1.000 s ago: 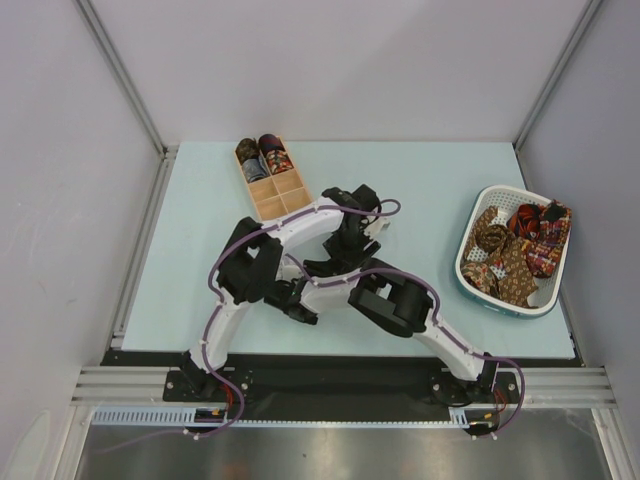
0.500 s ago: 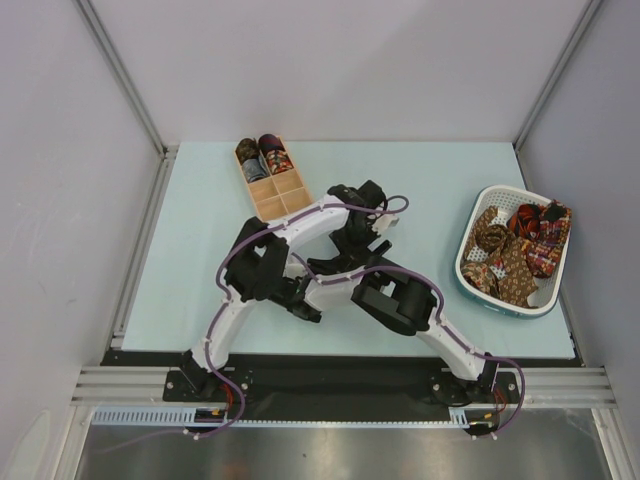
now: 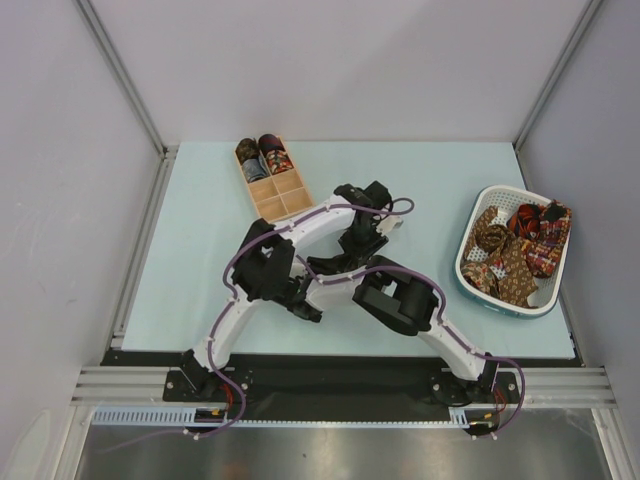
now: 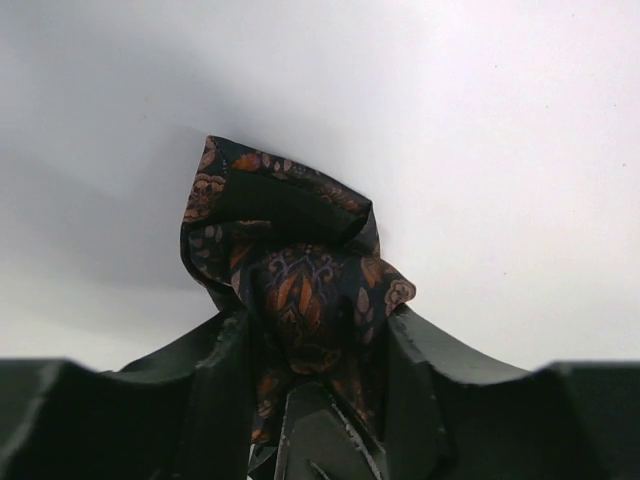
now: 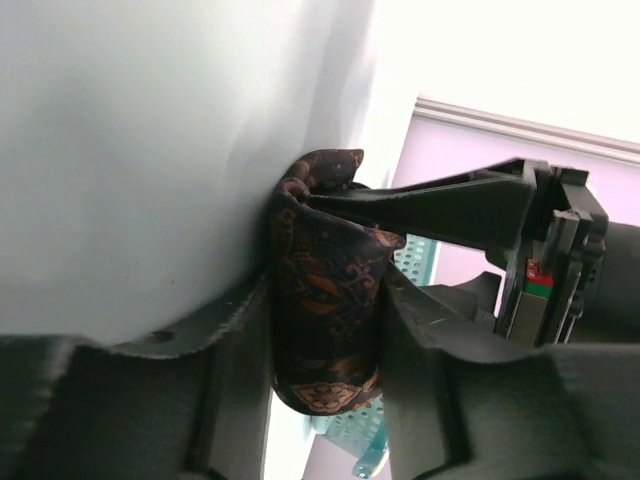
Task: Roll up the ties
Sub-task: Place the rolled tie into the container
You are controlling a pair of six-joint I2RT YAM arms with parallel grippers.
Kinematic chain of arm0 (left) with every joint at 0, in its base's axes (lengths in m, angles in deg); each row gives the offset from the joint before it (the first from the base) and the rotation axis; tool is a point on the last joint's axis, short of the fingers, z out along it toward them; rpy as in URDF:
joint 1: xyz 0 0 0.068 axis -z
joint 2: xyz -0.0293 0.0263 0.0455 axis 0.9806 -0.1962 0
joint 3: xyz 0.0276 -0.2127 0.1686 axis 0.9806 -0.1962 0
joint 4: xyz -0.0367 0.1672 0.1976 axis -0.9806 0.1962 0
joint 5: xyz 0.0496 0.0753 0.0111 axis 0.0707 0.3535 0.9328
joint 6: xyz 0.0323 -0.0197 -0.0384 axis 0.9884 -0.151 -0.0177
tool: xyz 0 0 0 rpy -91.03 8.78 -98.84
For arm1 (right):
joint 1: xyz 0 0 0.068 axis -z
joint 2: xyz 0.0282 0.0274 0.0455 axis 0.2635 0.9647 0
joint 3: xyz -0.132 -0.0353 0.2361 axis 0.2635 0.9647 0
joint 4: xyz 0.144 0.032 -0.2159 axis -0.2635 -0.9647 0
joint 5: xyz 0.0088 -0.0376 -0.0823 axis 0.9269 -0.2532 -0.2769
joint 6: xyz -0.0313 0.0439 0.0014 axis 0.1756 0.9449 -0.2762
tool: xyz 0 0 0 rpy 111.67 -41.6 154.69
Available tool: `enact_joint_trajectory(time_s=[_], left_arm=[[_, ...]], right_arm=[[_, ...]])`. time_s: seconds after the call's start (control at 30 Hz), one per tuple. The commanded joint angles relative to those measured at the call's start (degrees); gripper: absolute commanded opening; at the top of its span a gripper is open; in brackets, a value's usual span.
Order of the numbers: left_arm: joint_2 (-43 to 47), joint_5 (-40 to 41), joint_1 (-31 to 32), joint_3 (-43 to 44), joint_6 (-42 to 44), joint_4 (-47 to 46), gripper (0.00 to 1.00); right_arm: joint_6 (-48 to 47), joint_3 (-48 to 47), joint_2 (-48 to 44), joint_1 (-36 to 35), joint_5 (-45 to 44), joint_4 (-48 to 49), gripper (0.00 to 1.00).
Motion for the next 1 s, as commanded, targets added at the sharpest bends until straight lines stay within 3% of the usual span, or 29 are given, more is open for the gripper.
enact_joint_trajectory(time_s=[0.0, 0.13, 0.37, 0.5, 0.67, 0.73, 0.9, 0.97], left_arm=[[-2.3, 1.0, 0.3, 0.8, -0.2, 4.0, 0.42], [-0.3, 2.0, 0.7, -1.2, -1.8, 5.8, 0.40], [1.5, 4.7, 1.7, -0.2, -3.2, 10.9, 0.39], [3.5, 5.9, 2.0, 0.4, -3.9, 12.3, 0.40], [5.5, 7.0, 2.1, 0.3, -4.4, 12.1, 0.42], [6.6, 7.1, 2.1, 0.3, -4.4, 11.6, 0.49], [8.9, 6.8, 1.7, 1.4, -5.1, 8.0, 0.79], [10.5, 6.4, 1.0, 1.8, -5.5, 5.9, 0.83]], right_arm=[[2.0, 1.8, 0.1, 0.0, 9.0, 0.2, 0.49], [1.8, 1.8, 0.3, 1.0, 10.5, -0.9, 0.58], [3.0, 0.6, 0.2, 2.0, 16.0, -4.3, 0.56], [5.1, -1.0, 0.9, 2.5, 17.5, -7.8, 0.39], [7.1, -1.1, -0.8, 2.5, 17.6, -7.5, 0.30], [8.2, -1.1, -1.5, 2.4, 18.0, -7.1, 0.28], [9.3, 0.4, -5.9, 2.8, 22.9, -4.0, 0.27], [9.7, 1.2, -7.0, 3.1, 24.4, -3.2, 0.27]])
